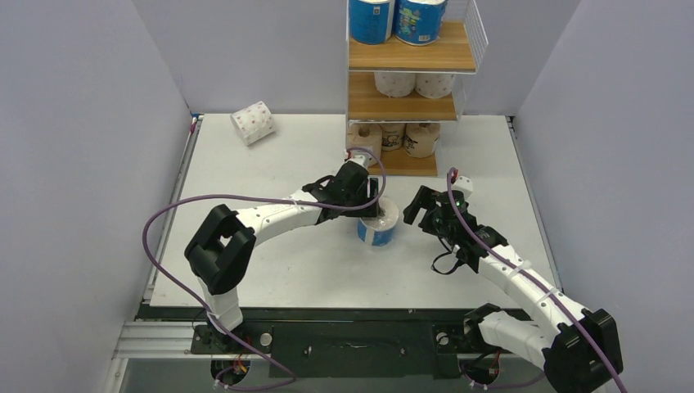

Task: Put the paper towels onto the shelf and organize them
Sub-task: Place the paper towel at the center of the board.

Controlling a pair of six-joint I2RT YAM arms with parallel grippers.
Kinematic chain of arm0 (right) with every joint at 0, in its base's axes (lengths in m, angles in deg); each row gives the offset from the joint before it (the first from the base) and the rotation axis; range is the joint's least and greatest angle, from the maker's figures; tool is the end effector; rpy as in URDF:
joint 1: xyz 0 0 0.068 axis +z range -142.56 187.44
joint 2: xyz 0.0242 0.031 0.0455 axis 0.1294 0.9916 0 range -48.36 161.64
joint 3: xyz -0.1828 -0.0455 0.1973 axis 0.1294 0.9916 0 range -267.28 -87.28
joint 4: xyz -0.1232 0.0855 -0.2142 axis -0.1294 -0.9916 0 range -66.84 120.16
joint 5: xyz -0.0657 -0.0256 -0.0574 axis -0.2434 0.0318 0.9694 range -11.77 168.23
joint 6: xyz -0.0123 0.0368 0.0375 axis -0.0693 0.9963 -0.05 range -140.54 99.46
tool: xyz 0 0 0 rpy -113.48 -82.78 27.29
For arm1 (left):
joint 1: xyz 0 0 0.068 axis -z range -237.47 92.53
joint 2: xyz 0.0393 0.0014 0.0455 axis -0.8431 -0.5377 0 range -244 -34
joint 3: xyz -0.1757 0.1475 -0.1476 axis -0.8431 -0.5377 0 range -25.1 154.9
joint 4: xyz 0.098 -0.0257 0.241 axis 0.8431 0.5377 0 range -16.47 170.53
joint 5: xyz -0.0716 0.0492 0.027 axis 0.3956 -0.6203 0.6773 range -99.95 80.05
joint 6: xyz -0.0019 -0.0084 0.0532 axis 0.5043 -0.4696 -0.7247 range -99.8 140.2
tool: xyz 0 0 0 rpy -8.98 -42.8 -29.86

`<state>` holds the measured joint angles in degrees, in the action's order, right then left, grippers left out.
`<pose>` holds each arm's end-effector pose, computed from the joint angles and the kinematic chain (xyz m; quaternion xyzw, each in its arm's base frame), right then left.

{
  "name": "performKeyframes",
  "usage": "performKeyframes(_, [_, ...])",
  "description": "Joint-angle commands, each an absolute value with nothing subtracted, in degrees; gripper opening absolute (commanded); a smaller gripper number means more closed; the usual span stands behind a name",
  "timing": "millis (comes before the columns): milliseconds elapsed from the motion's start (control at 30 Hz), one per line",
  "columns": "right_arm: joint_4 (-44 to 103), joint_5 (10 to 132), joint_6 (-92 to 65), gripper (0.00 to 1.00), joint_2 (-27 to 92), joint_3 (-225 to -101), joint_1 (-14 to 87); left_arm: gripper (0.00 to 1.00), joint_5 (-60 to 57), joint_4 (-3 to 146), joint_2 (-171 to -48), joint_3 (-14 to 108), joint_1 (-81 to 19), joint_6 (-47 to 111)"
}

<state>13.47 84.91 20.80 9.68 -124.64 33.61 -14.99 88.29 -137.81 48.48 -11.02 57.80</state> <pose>0.1971 0.0924 0.2406 0.1437 0.8836 0.2026 0.3970 0.2794 -0.2894 0.2210 0.0544 0.9215 -0.2258 0.3113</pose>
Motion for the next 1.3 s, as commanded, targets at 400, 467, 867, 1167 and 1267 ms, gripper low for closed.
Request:
performKeyframes(400, [14.5,78.8,19.9,0.85,15.0,-129.0,34.5,0.96,-21.0,90.4,-123.0,48.5,-10.4,59.8])
performKeyframes(467, [15.0,77.4,20.1,0.85,16.9,-130.0,34.5,0.96,-23.9,89.8,-119.6,45.6,-10.5,59.8])
performKeyframes(867, [19.7,74.1,22.3,0.82,24.7,-133.0,34.7,0.96,-30.1,72.0,-96.5,17.4,-11.4,61.9])
performKeyframes(1167, [19.3,74.8,22.4,0.76,29.0,-134.5,35.6,0.96,-33.5,70.2,-86.8,8.4,-11.6,63.1])
performKeyframes(1267, [19.0,76.0,22.3,0.73,29.7,-134.5,36.6,0.96,-34.8,72.0,-86.4,8.2,-11.6,64.2])
